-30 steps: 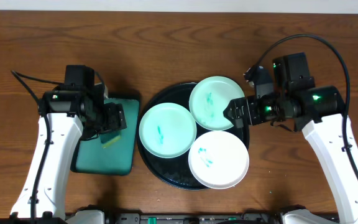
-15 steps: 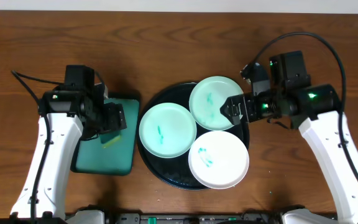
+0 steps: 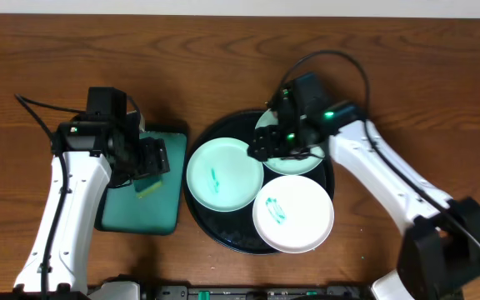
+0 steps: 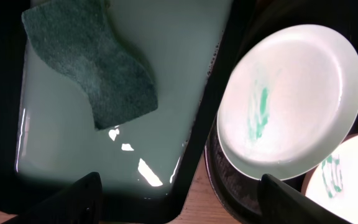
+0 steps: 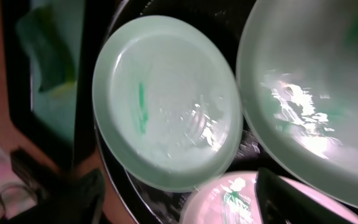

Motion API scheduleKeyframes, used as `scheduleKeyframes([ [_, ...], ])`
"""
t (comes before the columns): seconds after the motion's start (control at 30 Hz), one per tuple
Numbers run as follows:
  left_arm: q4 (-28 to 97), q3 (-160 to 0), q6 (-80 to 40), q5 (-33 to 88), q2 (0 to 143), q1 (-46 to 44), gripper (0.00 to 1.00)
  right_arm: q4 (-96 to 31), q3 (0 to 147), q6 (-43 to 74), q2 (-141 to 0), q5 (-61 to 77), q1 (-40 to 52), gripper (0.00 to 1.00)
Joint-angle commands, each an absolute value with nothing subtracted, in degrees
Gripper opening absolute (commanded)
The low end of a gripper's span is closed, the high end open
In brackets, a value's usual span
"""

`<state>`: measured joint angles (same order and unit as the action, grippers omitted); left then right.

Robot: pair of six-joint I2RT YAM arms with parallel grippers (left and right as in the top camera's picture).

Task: Clean dirty plates on tray and stack at the side
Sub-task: 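Reach the right gripper to the top pale green plate and grip its rim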

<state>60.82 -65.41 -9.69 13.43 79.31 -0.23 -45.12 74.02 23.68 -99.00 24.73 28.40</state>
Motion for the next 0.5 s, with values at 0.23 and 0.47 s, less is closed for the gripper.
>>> scheduleKeyframes([
  [0.23, 60.8, -66.3, -10.2, 13.8, 79.3, -0.4, 0.8, -41.4, 73.6, 37.9, -104.9, 12.2, 37.0, 0.63],
  [0.47, 60.8, -66.3, -10.2, 13.8, 79.3, -0.4, 0.8, -44.1, 73.6, 42.8, -105.1, 3.6, 37.1, 0.68],
])
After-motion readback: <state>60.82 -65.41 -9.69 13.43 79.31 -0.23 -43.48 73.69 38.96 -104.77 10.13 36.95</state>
